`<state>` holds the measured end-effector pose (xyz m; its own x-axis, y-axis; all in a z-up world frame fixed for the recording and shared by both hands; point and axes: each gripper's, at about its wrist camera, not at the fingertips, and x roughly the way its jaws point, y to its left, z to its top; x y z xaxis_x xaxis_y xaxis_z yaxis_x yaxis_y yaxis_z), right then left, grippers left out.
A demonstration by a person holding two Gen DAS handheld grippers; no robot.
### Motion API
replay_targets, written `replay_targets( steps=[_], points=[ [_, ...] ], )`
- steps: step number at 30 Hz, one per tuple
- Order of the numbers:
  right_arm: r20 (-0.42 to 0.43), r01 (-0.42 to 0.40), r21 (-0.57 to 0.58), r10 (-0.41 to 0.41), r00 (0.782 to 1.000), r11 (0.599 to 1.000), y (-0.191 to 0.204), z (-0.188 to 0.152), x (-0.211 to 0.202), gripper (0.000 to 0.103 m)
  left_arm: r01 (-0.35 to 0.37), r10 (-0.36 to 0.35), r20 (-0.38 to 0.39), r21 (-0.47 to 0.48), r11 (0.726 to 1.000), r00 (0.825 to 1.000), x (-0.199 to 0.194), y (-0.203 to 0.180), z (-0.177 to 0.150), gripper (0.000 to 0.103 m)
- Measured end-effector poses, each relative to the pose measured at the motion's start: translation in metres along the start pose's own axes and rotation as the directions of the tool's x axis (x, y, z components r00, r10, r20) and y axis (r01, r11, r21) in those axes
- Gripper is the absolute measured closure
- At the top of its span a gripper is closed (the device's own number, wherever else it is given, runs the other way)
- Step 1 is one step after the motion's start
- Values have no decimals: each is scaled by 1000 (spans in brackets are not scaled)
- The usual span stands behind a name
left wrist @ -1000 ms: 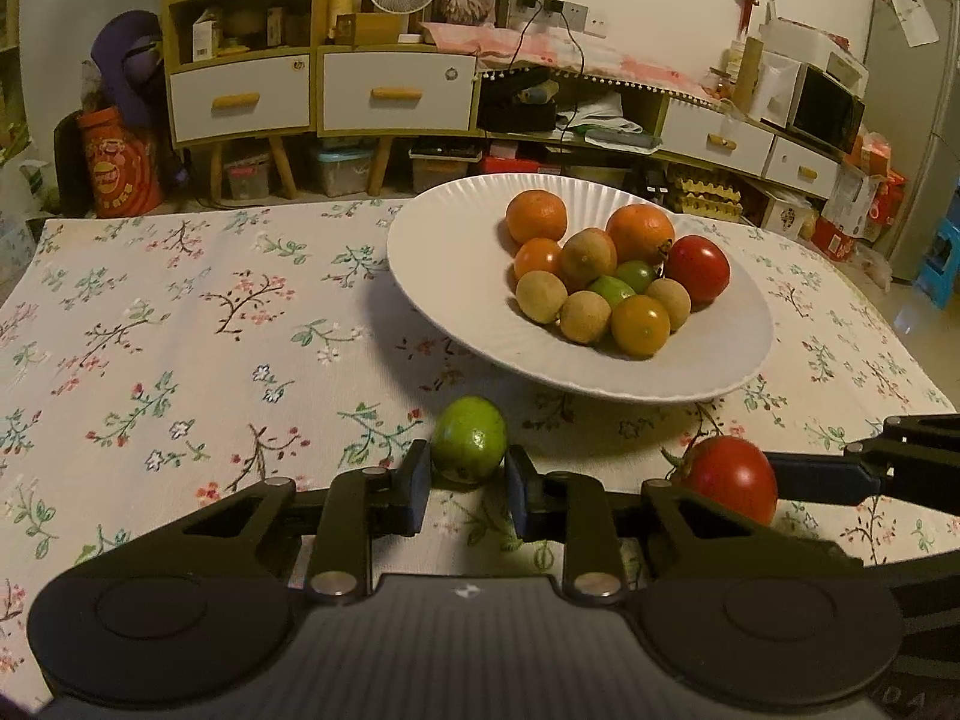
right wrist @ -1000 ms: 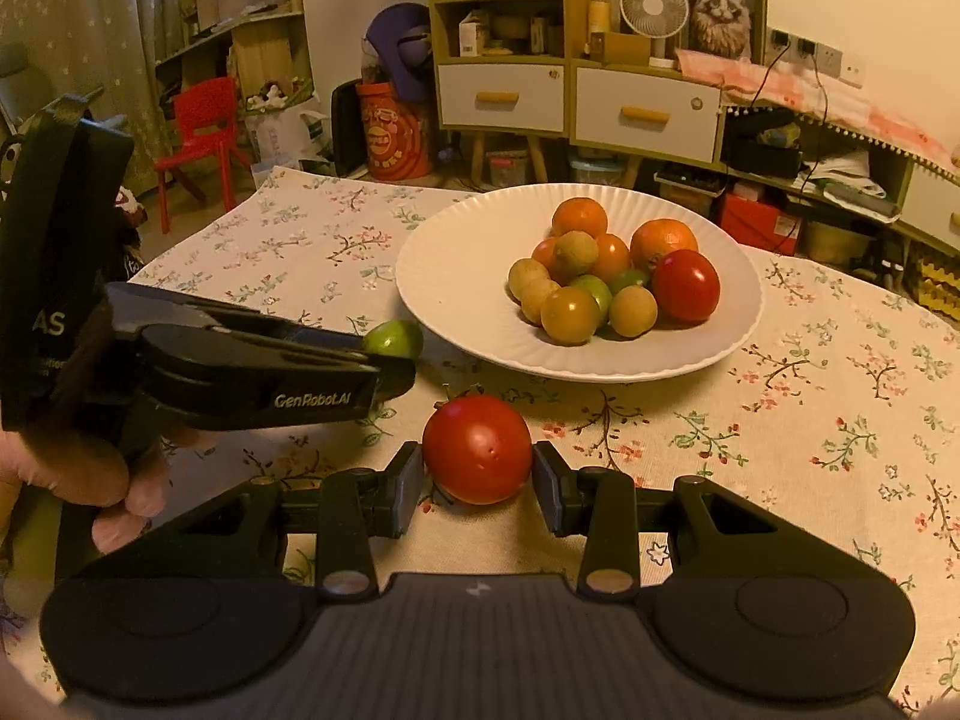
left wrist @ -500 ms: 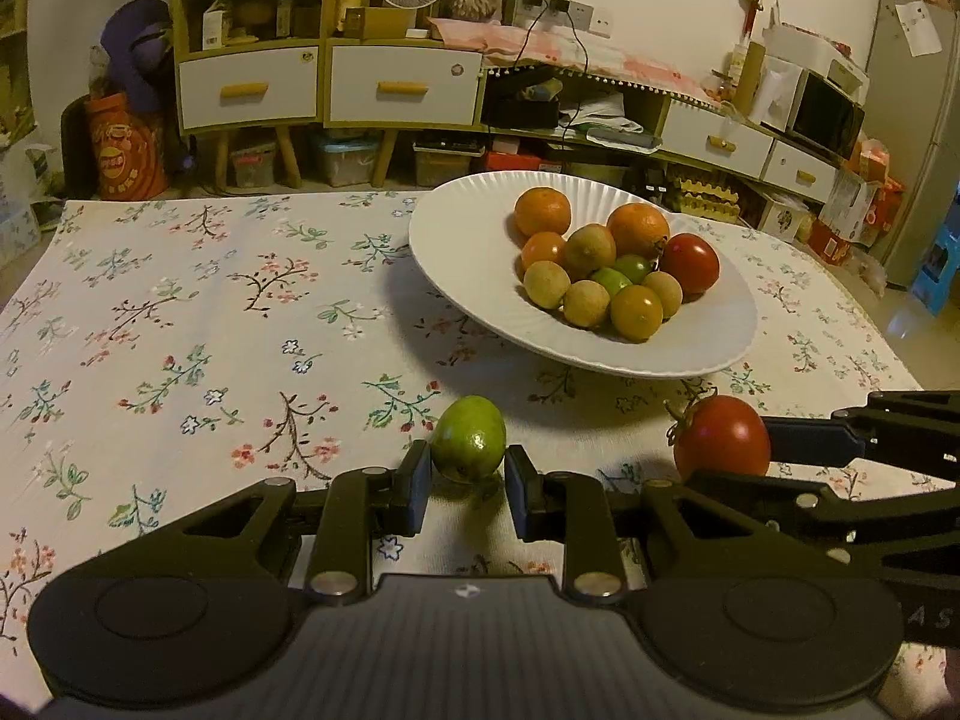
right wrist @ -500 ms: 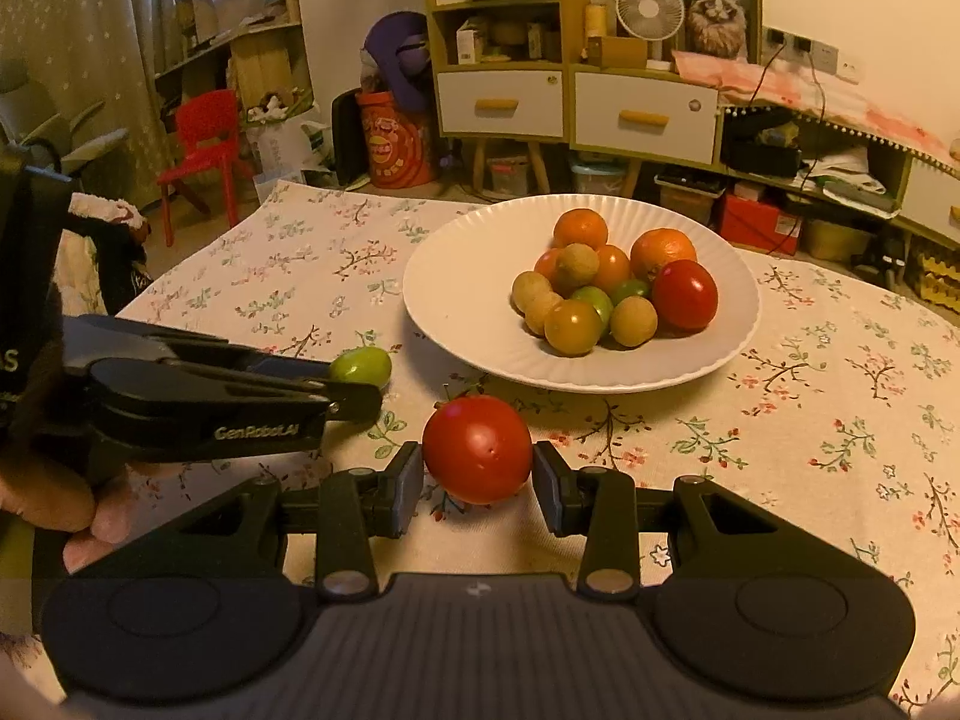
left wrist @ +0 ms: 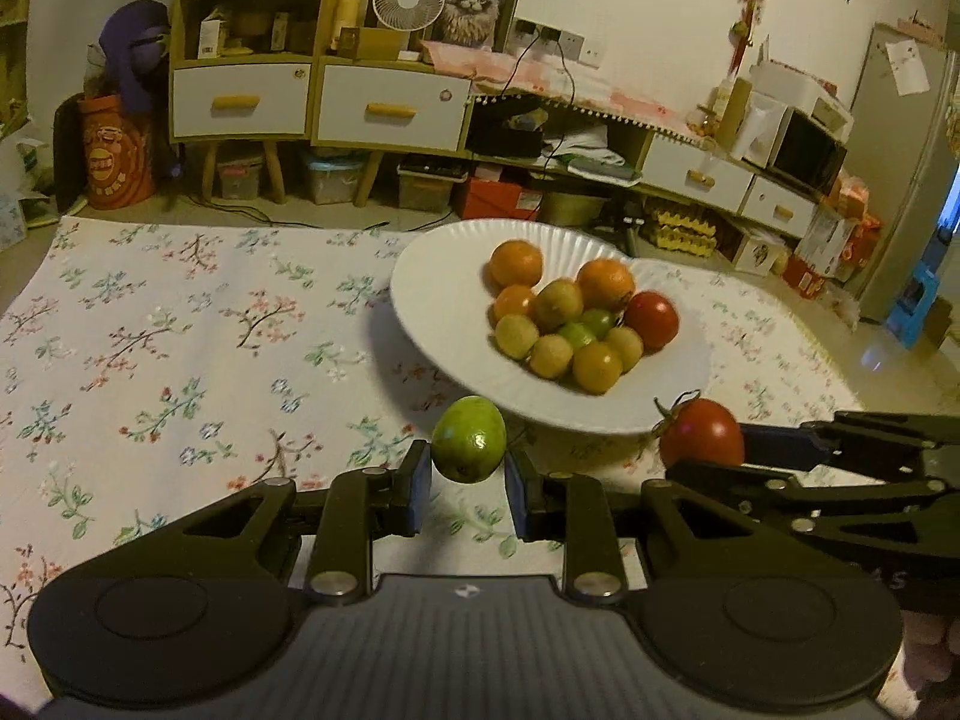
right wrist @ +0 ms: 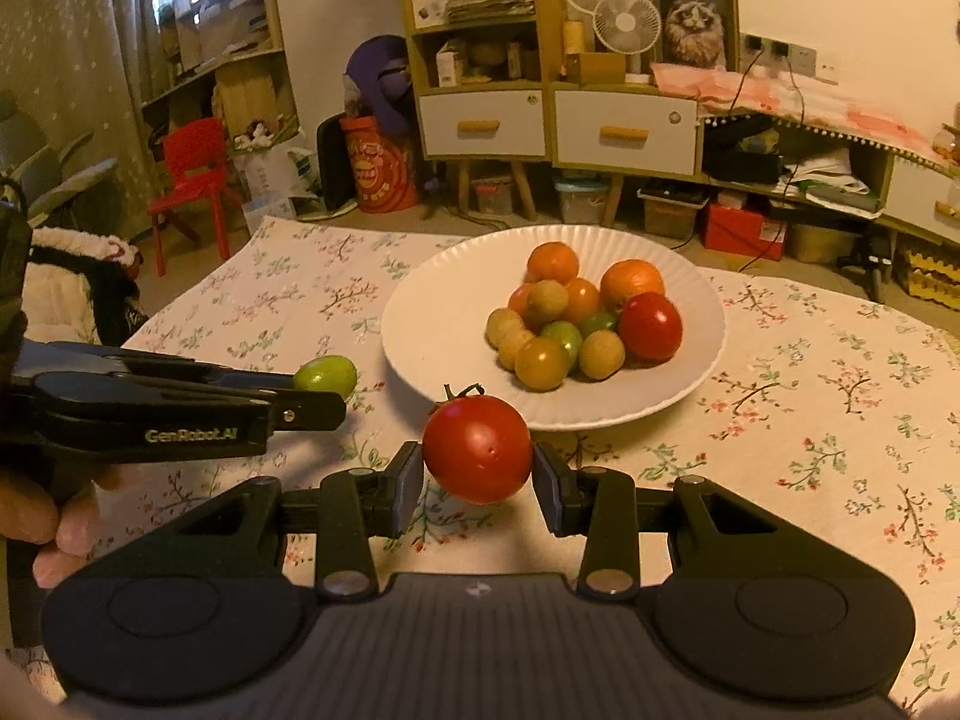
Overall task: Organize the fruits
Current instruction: 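Carry both held tomatoes over the white plate and lower them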
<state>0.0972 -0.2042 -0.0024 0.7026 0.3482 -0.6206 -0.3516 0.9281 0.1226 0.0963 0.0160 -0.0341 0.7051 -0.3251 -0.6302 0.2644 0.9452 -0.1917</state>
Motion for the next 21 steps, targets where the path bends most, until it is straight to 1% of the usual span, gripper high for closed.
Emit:
replay_targets(
  steps=[7, 11, 21],
  points=[
    [25, 22, 37, -22, 999, 999, -16, 11, 0, 67, 45, -45, 5, 2, 999, 999, 10, -16, 12, 68],
    [29, 27, 68, -29, 999, 997, -29, 17, 3, 67, 54, -54, -3, 21, 998, 999, 20, -26, 16, 68],
    [31, 35, 90, -38, 999, 995, -45, 26, 15, 67, 28, -27, -18, 65, 998, 999, 39, -34, 27, 68]
  ],
)
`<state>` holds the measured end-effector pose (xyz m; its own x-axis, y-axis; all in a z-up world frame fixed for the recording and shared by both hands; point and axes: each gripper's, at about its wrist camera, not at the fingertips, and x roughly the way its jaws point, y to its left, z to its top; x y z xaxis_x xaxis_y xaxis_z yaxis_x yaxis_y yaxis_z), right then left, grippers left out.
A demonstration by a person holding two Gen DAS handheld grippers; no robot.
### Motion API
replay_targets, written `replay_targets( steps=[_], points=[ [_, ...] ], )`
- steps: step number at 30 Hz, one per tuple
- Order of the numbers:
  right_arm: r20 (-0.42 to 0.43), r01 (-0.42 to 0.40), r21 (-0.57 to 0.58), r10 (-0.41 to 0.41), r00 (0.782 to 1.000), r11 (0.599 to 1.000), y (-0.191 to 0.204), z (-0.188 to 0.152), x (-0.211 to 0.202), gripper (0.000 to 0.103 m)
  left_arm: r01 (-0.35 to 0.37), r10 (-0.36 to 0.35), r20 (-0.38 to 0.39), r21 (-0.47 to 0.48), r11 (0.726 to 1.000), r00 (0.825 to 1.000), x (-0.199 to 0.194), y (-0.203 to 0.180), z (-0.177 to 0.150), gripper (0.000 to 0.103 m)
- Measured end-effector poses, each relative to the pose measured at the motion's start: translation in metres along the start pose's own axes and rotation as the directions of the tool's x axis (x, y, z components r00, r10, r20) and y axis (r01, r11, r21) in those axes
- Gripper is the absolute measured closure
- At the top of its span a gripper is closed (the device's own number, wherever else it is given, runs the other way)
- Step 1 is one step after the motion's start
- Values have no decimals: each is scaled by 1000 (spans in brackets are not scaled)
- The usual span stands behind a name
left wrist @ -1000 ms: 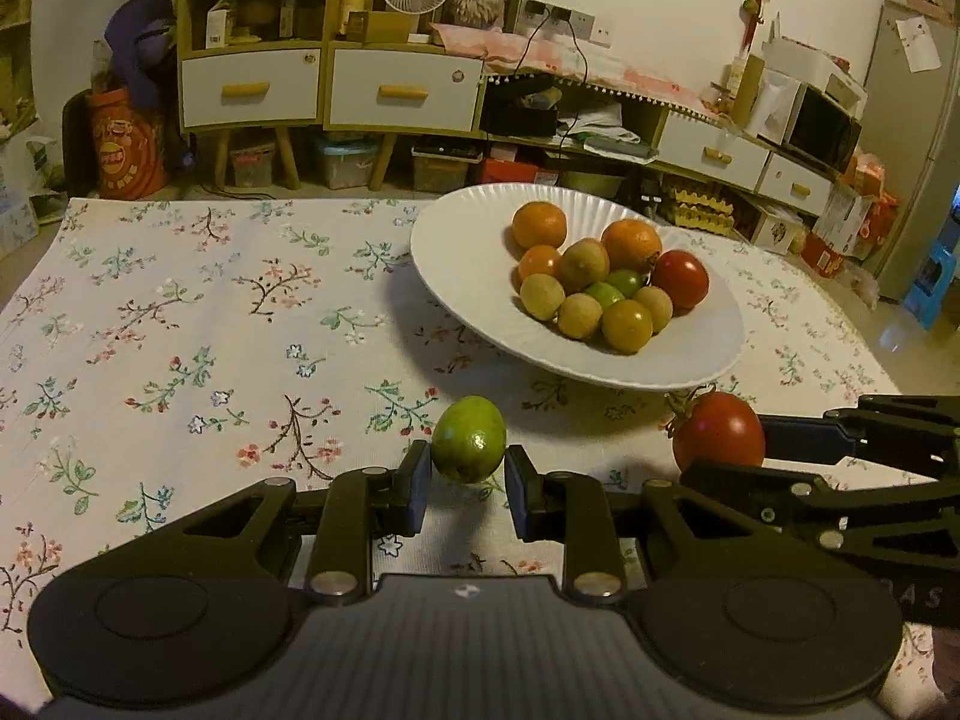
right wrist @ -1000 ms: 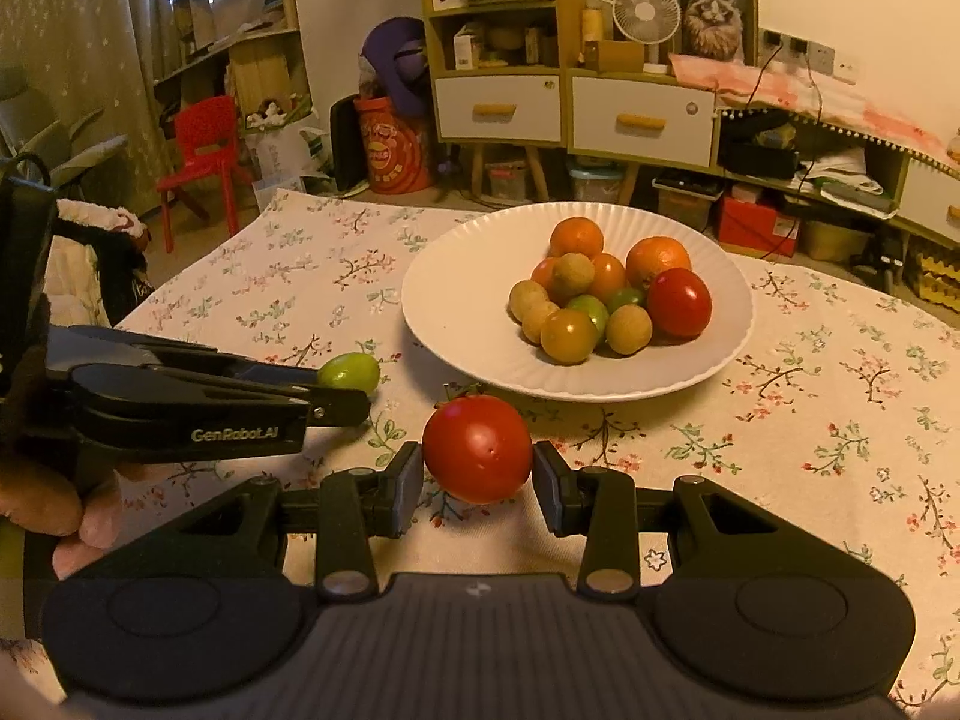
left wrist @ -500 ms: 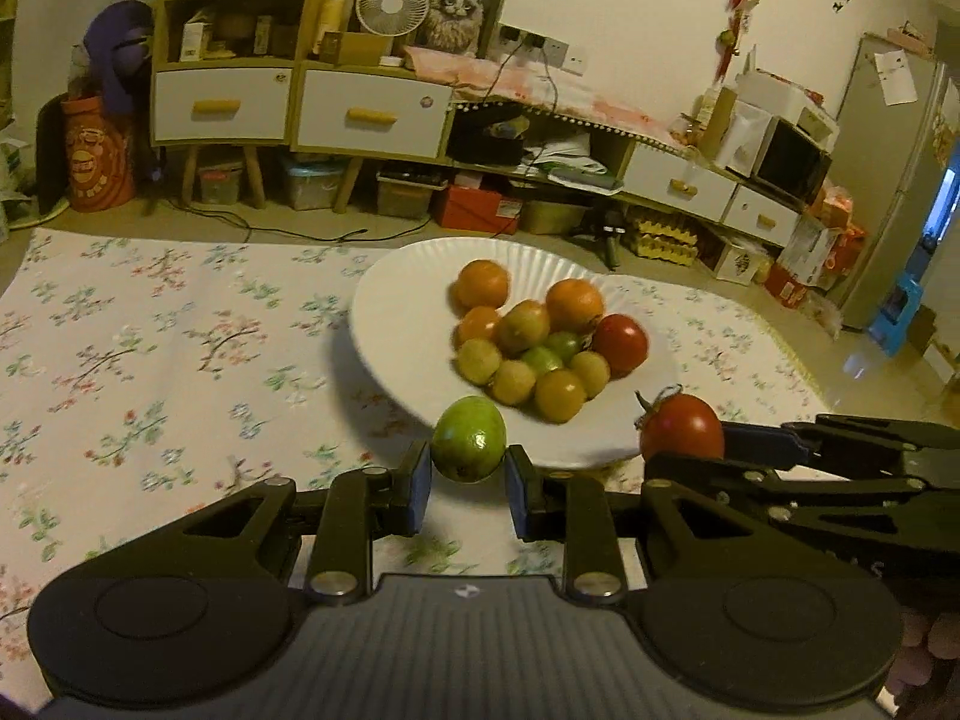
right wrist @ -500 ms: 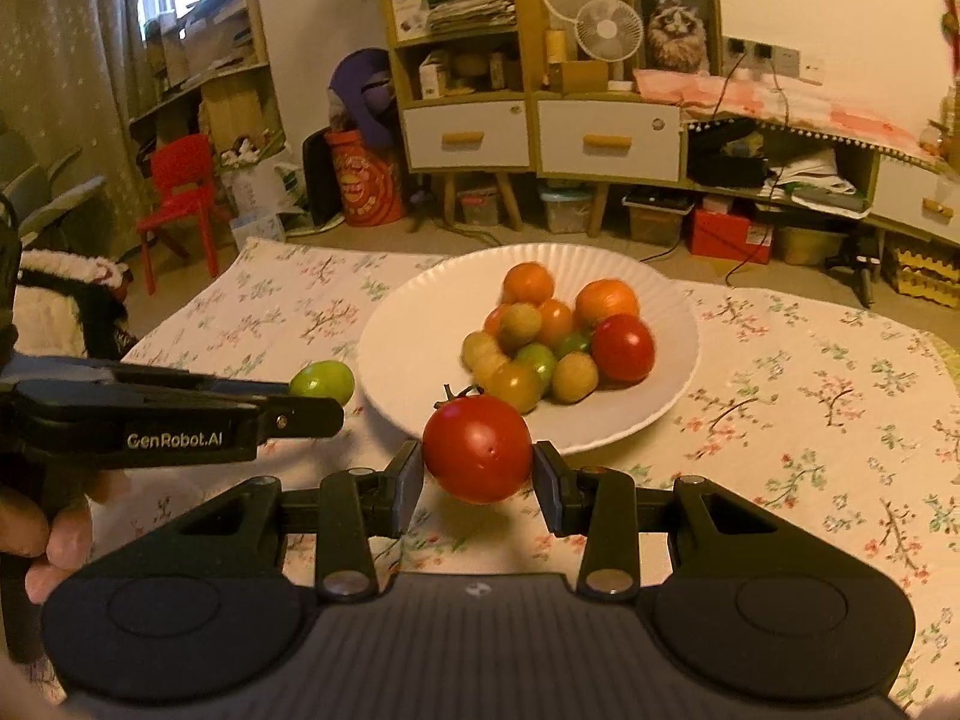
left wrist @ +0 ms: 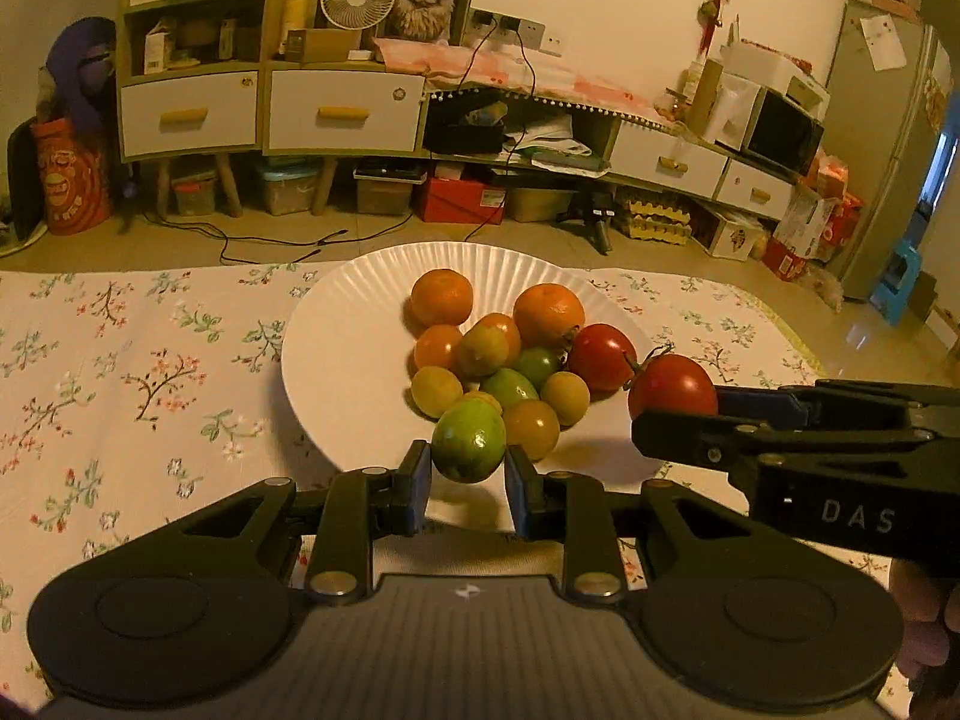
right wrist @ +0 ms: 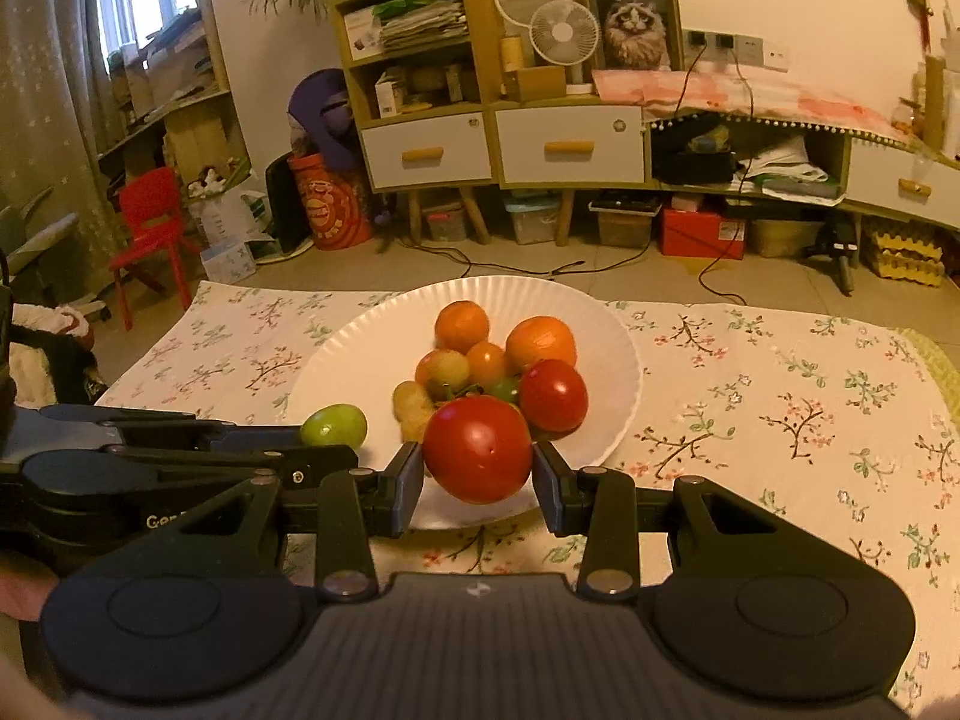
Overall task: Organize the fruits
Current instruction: 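Carry both held tomatoes over the white plate and lower them, then open both grippers to release the tomatoes on the plate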
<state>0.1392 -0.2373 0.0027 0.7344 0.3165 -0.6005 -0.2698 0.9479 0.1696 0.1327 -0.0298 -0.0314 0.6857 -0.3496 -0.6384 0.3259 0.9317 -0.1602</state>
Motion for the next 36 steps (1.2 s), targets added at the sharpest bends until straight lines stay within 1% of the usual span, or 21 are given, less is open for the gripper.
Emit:
replay_targets(
  steps=[3, 9, 17, 22, 25, 27, 31, 32, 33, 36],
  points=[
    [-9, 4, 11, -4, 1000, 1000, -5, 0, 5, 67, -8, 8, -2, 22, 1000, 1000, 3, -3, 1, 68],
    [-28, 13, 40, -12, 1000, 999, -14, -2, 11, 67, -14, 15, -8, 35, 999, 1000, 8, -4, -1, 67],
    [-15, 3, 33, -2, 1000, 999, -14, 0, 10, 67, -20, 21, -17, 33, 999, 1000, 10, -2, 0, 68],
    [-12, 2, 17, -2, 1000, 1000, -11, 1, 10, 66, -25, 25, -6, 25, 999, 1000, 8, -3, 1, 66],
    [-5, 3, 24, -3, 1000, 1000, -12, 2, 7, 64, -20, 20, -3, 18, 1000, 1000, 5, -2, 1, 59],
    [2, 3, 35, -4, 1000, 999, -12, 4, 4, 56, -24, 24, -2, 15, 1000, 1000, 2, -2, 0, 47],
    [21, 6, 39, -7, 1000, 999, -9, 5, -6, 46, -32, 32, 8, 17, 999, 999, -9, -4, -3, 38],
    [26, 8, 41, -9, 1000, 999, -8, 5, -8, 42, -41, 41, 7, 13, 999, 999, -13, -5, -4, 29],
    [30, 8, 43, -9, 1000, 999, -7, 5, -11, 39, -47, 47, 9, 4, 999, 999, -16, -4, -5, 23],
    [33, 10, 57, -11, 999, 998, -5, 6, -18, 33, -44, 45, 12, -32, 999, 999, -26, -1, -8, 15]
  ],
)
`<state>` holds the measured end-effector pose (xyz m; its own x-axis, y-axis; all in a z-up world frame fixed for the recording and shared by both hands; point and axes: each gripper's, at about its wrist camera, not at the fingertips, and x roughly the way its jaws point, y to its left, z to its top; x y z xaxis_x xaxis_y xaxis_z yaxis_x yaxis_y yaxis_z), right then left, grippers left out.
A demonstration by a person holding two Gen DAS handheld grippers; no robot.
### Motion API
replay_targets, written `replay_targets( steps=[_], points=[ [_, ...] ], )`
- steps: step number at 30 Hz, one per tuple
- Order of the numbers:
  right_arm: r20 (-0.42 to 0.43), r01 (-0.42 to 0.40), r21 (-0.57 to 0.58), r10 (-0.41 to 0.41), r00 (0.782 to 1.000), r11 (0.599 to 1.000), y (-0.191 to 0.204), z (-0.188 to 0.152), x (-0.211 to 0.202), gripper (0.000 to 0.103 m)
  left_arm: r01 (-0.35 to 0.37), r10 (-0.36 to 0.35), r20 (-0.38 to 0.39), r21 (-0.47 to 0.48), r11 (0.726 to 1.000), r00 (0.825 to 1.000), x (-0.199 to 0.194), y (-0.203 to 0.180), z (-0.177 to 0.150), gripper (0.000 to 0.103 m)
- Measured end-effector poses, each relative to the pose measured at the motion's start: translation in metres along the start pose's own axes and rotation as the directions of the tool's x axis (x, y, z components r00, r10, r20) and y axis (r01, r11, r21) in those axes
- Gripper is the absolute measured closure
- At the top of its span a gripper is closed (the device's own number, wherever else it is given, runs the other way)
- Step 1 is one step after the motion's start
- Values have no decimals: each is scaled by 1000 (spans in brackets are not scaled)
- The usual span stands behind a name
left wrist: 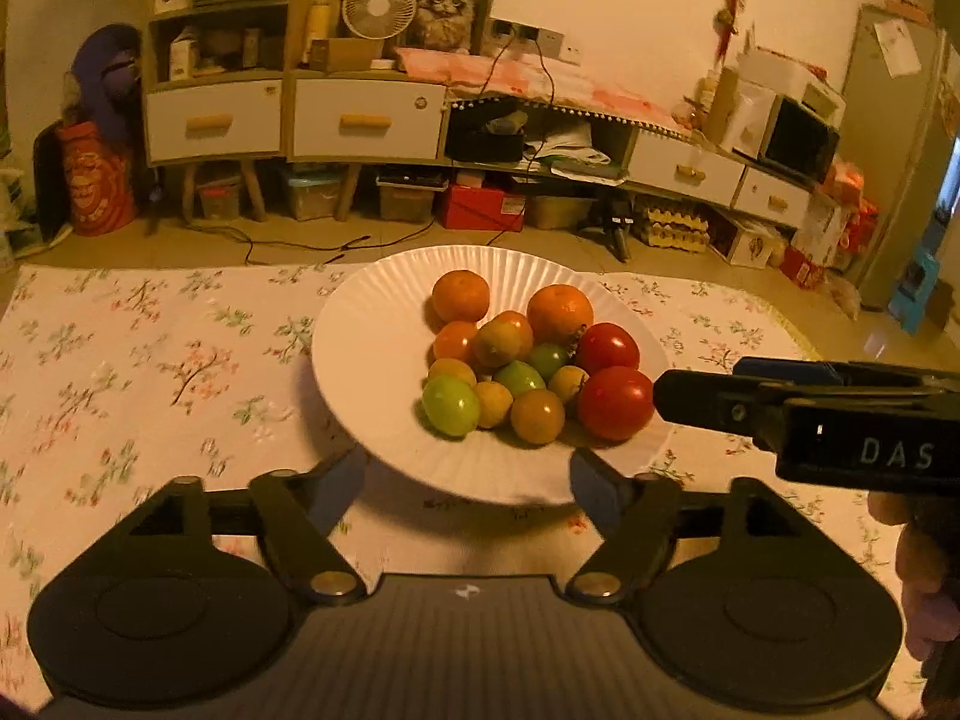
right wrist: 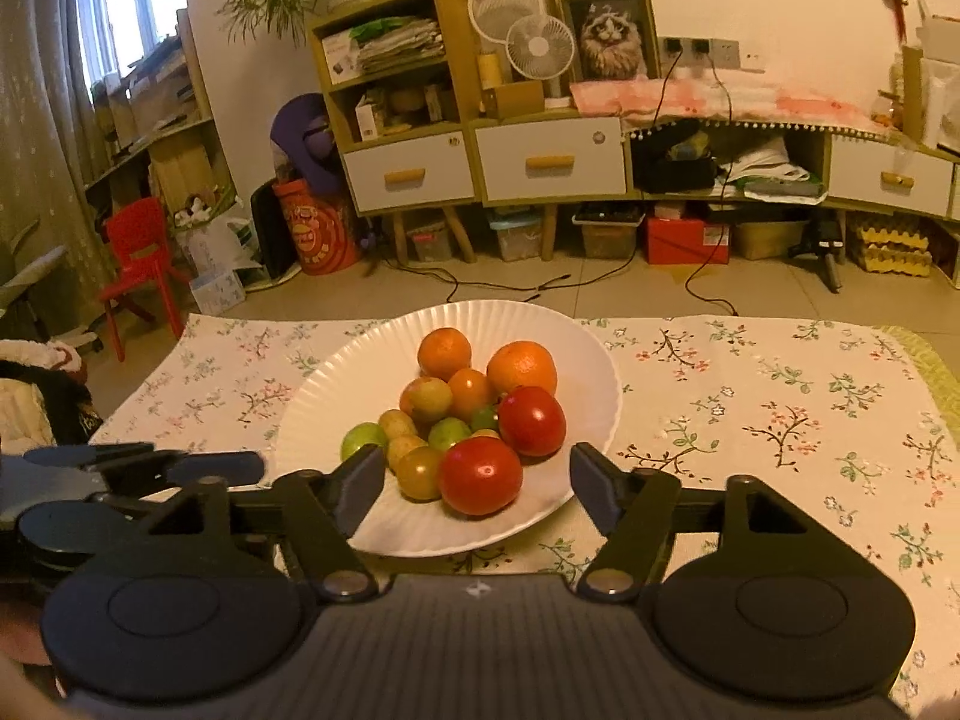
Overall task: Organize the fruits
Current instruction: 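Open both grippers to release the tomatoes on the plate, then withdraw both open grippers away from the full plate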
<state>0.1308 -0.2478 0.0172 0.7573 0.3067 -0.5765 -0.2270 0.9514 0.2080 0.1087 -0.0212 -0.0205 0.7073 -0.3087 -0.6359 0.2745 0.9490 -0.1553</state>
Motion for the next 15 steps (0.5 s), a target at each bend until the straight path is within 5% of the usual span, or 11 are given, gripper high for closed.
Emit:
replay_targets(
  steps=[15],
  points=[
    [-60, 107, 10, -106, 993, 994, 18, -16, -27, 15, -99, 97, -63, -35, 994, 993, -42, -5, -22, 5]
  ],
)
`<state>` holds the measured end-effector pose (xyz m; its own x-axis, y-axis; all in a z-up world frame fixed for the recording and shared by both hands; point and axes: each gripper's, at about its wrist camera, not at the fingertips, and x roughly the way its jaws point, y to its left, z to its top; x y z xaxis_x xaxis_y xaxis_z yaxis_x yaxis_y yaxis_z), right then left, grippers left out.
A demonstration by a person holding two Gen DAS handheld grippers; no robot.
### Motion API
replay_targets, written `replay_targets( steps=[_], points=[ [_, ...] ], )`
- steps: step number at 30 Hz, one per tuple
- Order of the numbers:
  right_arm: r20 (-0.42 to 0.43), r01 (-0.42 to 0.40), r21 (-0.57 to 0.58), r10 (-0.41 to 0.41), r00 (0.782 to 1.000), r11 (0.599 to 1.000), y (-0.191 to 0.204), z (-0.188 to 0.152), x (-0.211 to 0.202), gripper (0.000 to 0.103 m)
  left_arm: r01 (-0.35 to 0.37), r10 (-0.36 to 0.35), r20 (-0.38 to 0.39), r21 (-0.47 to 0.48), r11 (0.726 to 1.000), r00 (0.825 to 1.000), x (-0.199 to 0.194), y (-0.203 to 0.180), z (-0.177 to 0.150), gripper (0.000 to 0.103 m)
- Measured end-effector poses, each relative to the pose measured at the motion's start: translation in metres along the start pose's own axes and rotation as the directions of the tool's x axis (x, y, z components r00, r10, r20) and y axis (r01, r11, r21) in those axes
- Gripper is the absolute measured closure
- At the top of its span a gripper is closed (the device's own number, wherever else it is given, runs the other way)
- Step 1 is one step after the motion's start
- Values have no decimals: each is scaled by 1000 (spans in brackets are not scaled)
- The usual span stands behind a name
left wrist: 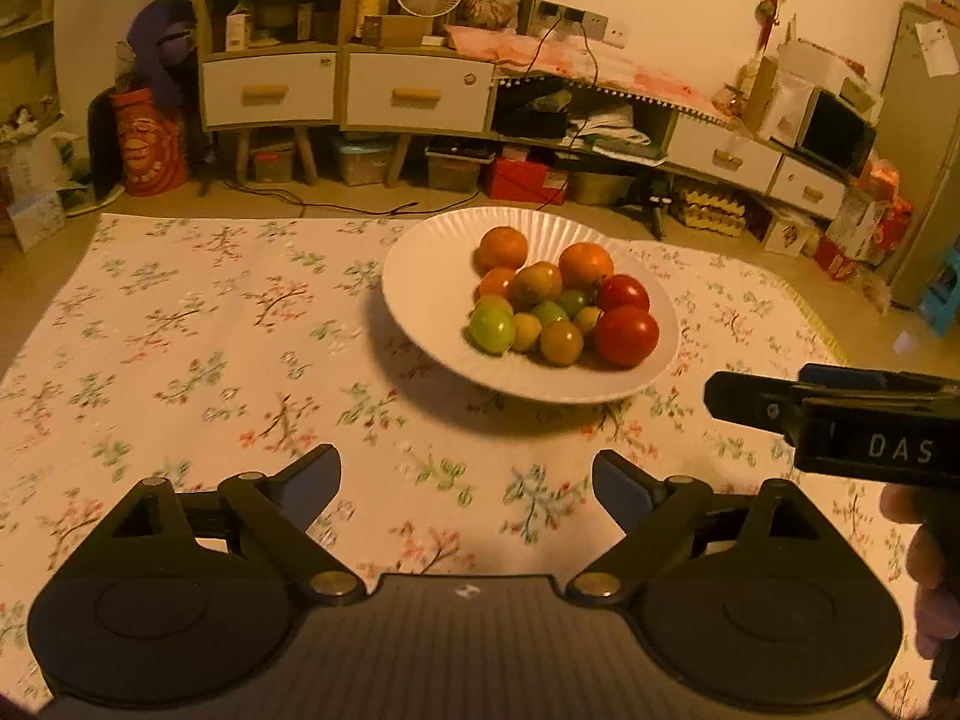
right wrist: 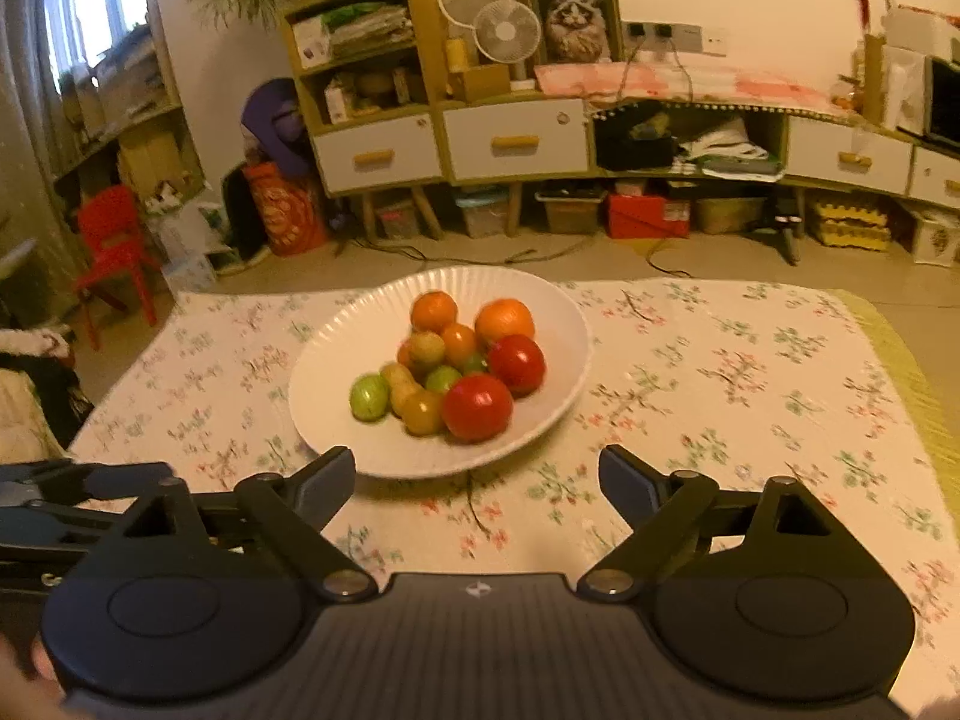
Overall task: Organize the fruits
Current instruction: 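Withdraw both open grippers away from the full plate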
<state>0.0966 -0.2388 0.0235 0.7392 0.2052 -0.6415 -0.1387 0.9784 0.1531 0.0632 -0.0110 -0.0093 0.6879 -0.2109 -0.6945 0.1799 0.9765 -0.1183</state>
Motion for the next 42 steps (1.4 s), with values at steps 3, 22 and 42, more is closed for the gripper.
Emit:
replay_targets(
  steps=[3, 22, 42],
  points=[
    [-9, 15, -2, -15, 1000, 1000, 4, -6, -7, 10, -25, 25, -21, -4, 1000, 999, -7, -2, -5, 3],
    [-69, 105, -37, -107, 992, 994, 18, -23, -10, 3, -170, 167, -86, -31, 985, 982, -21, 5, -23, 0],
    [-103, 103, -43, -107, 989, 994, 19, -29, -11, 1, -185, 183, -77, -21, 982, 980, -25, 5, -22, 0]
  ],
)
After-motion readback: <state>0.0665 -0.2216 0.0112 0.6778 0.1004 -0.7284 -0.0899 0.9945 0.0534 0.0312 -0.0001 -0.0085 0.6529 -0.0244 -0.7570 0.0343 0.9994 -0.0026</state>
